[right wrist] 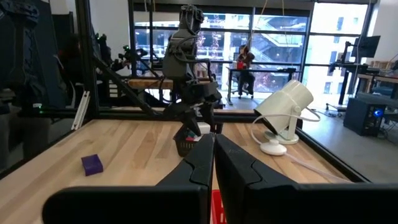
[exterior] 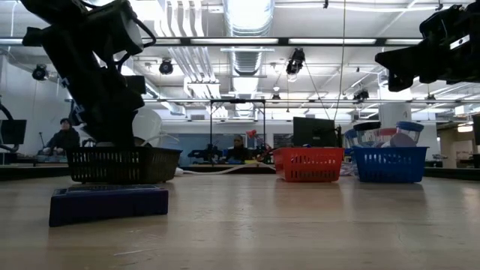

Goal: Pick & Place Office items
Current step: Put the light blue digital clock into the black bin

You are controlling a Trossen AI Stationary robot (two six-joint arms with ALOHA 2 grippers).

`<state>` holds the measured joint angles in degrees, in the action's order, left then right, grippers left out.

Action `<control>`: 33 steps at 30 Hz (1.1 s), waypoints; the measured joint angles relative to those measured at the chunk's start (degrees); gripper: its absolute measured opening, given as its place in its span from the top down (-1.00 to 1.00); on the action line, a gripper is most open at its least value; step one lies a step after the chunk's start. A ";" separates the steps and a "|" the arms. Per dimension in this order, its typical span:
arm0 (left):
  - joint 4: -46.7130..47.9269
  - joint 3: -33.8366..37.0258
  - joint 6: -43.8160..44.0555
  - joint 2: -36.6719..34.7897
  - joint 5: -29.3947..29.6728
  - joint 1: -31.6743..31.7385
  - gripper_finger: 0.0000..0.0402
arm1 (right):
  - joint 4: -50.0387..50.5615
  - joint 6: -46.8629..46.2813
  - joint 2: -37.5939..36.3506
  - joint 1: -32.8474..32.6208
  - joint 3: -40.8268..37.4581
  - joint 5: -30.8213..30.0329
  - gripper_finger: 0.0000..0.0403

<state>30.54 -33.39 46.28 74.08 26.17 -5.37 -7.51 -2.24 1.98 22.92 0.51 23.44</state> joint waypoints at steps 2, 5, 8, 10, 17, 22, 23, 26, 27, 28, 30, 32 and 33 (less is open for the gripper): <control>-0.12 0.00 -0.01 0.00 0.35 0.00 -0.42 | 0.00 0.07 0.00 -0.01 0.00 0.00 0.95; -0.15 0.00 -0.15 0.00 1.01 0.00 -0.42 | 0.00 0.06 0.00 -0.02 0.01 0.00 0.95; -0.48 0.00 -1.57 -0.02 2.10 -0.15 -0.42 | 0.00 0.04 0.00 0.00 0.00 0.00 0.95; -0.75 0.00 -2.25 -0.02 2.46 -0.21 -0.42 | 0.00 -0.02 0.00 -0.02 0.00 0.00 0.95; -0.96 -0.38 -3.26 -0.04 3.42 -0.31 -0.42 | 0.00 -0.08 0.00 -0.02 0.00 0.00 0.95; -0.85 -1.30 -4.74 -0.04 2.16 -0.44 -0.42 | 0.00 -0.11 0.00 -0.01 0.01 0.02 0.95; -0.33 -1.58 -4.74 -0.07 2.14 -0.44 -0.42 | 0.01 -0.13 0.00 -0.01 0.01 0.02 0.95; 2.54 -2.61 -4.69 -0.07 2.29 -0.44 -0.42 | 0.02 -0.15 0.00 -0.02 0.00 0.02 0.95; 3.53 -2.99 -4.49 -0.07 2.42 -0.44 -0.42 | 0.02 -0.15 0.00 0.00 0.00 0.02 0.95; 4.49 -3.46 -4.48 -0.07 2.52 -0.44 -0.42 | 0.02 -0.15 0.00 -0.02 0.00 0.04 0.95; 6.39 -4.65 -4.35 -0.07 2.51 -0.44 -0.42 | 0.02 -0.15 0.00 -0.02 0.00 0.08 0.95; 7.85 -6.03 -4.32 -0.09 1.83 -0.44 -0.42 | 0.02 -0.15 0.00 -0.01 0.00 0.12 0.95; 8.76 -6.80 -4.34 -0.09 1.66 -0.44 -0.42 | 0.02 -0.16 0.00 -0.02 0.00 0.13 0.95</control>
<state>39.30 -40.19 41.94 74.00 27.83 -5.80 -7.49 -2.40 1.98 22.90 0.51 23.57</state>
